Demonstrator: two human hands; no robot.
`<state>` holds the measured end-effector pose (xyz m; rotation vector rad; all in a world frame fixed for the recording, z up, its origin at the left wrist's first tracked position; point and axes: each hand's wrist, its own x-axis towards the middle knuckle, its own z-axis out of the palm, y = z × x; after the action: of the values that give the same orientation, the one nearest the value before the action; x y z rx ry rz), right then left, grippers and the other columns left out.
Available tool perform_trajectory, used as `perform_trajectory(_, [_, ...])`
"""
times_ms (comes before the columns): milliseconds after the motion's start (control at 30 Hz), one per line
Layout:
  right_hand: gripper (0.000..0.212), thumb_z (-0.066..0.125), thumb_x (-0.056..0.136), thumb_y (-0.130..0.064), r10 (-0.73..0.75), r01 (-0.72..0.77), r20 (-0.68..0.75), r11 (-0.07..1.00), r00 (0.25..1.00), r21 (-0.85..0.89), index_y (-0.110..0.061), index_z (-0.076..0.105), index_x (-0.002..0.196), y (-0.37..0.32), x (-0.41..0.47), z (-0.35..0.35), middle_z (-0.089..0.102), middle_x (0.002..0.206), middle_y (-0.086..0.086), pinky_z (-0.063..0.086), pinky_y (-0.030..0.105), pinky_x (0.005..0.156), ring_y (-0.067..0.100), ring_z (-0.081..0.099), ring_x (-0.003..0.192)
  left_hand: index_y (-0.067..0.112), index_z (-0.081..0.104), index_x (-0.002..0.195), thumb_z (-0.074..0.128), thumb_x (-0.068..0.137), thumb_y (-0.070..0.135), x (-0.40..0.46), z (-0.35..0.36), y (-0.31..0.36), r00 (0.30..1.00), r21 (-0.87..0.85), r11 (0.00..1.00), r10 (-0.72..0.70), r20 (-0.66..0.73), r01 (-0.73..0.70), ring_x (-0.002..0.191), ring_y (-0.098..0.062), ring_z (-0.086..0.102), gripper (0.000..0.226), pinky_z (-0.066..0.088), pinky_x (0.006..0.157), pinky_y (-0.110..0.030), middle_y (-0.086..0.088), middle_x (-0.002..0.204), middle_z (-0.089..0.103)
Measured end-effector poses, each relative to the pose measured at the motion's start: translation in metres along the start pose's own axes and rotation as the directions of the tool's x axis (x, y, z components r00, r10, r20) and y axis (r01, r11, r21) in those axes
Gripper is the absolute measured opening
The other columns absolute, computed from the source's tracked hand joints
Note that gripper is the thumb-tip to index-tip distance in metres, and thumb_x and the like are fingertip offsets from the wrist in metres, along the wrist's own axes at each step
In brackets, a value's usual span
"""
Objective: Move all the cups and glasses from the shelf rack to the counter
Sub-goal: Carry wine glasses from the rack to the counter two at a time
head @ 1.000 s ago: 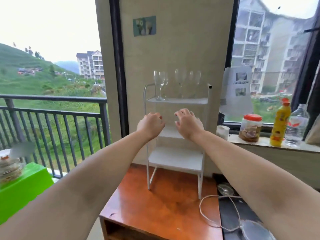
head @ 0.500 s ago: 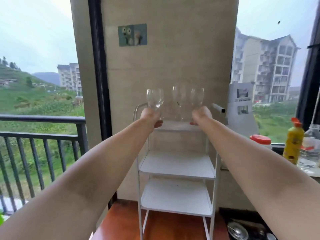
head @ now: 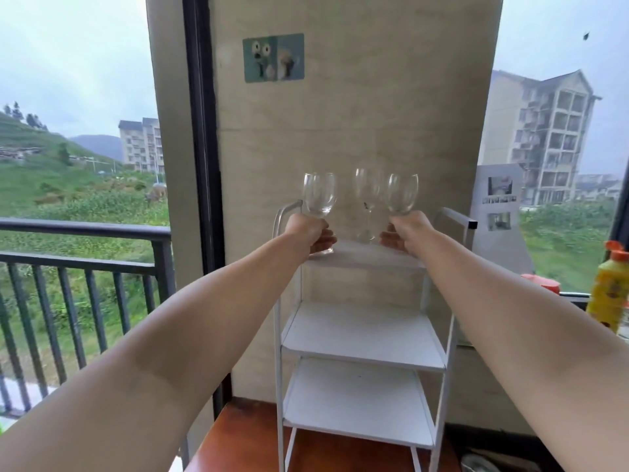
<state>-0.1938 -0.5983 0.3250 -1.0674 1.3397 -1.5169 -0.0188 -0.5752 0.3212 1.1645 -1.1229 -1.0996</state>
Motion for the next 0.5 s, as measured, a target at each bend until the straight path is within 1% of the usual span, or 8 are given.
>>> perform_trajectory(67, [0.009, 0.046, 0.096, -0.009, -0.011, 0.013, 0.047, 0.999, 0.999, -0.035, -0.003, 0.053, 0.097, -0.003, -0.009, -0.002, 0.049, 0.073, 0.007, 0.046, 0.019, 0.03, 0.019, 0.057, 0.053, 0.003, 0.052, 0.077, 0.049, 0.093, -0.002, -0.005, 0.001, 0.001, 1.0, -0.006, 1.0, 0.022, -0.013, -0.022, 0.026, -0.006, 0.055, 0.016, 0.045, 0.032, -0.014, -0.009, 0.067, 0.057])
perform_trajectory(100, [0.011, 0.045, 0.096, -0.007, -0.015, 0.018, 0.062, 0.999, 0.998, -0.045, -0.002, 0.053, 0.09, -0.005, -0.013, -0.003, 0.049, 0.072, 0.007, 0.046, 0.018, 0.031, 0.018, 0.058, 0.051, 0.003, 0.052, 0.077, 0.049, 0.093, -0.001, -0.007, 0.001, 0.001, 0.999, -0.011, 0.999, 0.034, -0.013, -0.034, 0.026, -0.005, 0.054, 0.017, 0.044, 0.032, -0.013, -0.009, 0.067, 0.058])
perform_trajectory(167, [0.02, 0.044, 0.094, -0.004, -0.025, 0.029, 0.09, 0.998, 0.996, -0.048, -0.003, 0.052, 0.076, -0.008, -0.022, -0.007, 0.051, 0.07, 0.008, 0.047, 0.018, 0.033, 0.014, 0.06, 0.039, 0.005, 0.053, 0.077, 0.051, 0.093, 0.001, -0.016, 0.003, 0.001, 0.998, -0.017, 0.998, 0.06, -0.004, -0.06, 0.027, -0.004, 0.054, 0.017, 0.042, 0.032, -0.013, -0.008, 0.068, 0.06])
perform_trajectory(200, [0.022, 0.044, 0.094, -0.003, -0.03, 0.035, 0.107, 0.998, 0.994, -0.043, -0.004, 0.051, 0.073, -0.01, -0.028, -0.01, 0.052, 0.069, 0.008, 0.048, 0.018, 0.035, 0.012, 0.059, 0.036, 0.006, 0.054, 0.077, 0.051, 0.093, 0.002, -0.021, 0.004, 0.0, 0.997, -0.024, 0.997, 0.08, 0.002, -0.08, 0.028, -0.003, 0.054, 0.017, 0.041, 0.032, -0.013, -0.007, 0.069, 0.061])
perform_trajectory(233, [0.023, 0.045, 0.094, -0.004, -0.037, 0.042, 0.129, 0.998, 0.991, -0.039, -0.004, 0.052, 0.072, -0.013, -0.033, -0.013, 0.053, 0.069, 0.007, 0.049, 0.018, 0.036, 0.012, 0.06, 0.037, 0.007, 0.056, 0.077, 0.052, 0.093, 0.004, -0.026, 0.004, -0.001, 0.994, -0.033, 0.994, 0.104, 0.012, -0.104, 0.03, -0.003, 0.054, 0.017, 0.041, 0.033, -0.013, -0.006, 0.07, 0.063])
perform_trajectory(367, [0.02, 0.049, 0.096, -0.012, -0.064, 0.069, 0.208, 0.997, 0.976, -0.019, -0.009, 0.057, 0.078, -0.021, -0.062, -0.023, 0.059, 0.071, 0.003, 0.049, 0.018, 0.04, 0.012, 0.06, 0.054, 0.008, 0.061, 0.079, 0.054, 0.094, 0.01, -0.055, 0.005, -0.008, 0.982, -0.101, 0.98, 0.18, 0.059, -0.174, 0.036, -0.005, 0.052, 0.017, 0.041, 0.037, -0.015, -0.004, 0.075, 0.066])
perform_trajectory(433, [0.022, 0.048, 0.097, -0.016, -0.068, 0.067, 0.23, 0.998, 0.971, 0.012, -0.01, 0.058, 0.079, -0.021, -0.078, -0.027, 0.06, 0.073, 0.002, 0.048, 0.017, 0.04, 0.012, 0.059, 0.058, 0.008, 0.061, 0.08, 0.054, 0.095, 0.011, -0.068, 0.004, -0.013, 0.98, -0.109, 0.977, 0.188, 0.064, -0.181, 0.038, -0.005, 0.051, 0.017, 0.042, 0.038, -0.015, -0.003, 0.075, 0.066])
perform_trajectory(500, [0.023, 0.048, 0.098, -0.017, -0.069, 0.07, 0.236, 0.998, 0.969, 0.004, -0.011, 0.058, 0.078, -0.019, -0.095, -0.03, 0.06, 0.073, 0.001, 0.048, 0.016, 0.039, 0.012, 0.059, 0.059, 0.008, 0.061, 0.081, 0.054, 0.095, 0.011, -0.081, 0.004, -0.018, 0.98, -0.115, 0.978, 0.185, 0.071, -0.177, 0.041, -0.006, 0.051, 0.016, 0.042, 0.039, -0.015, -0.004, 0.077, 0.067])
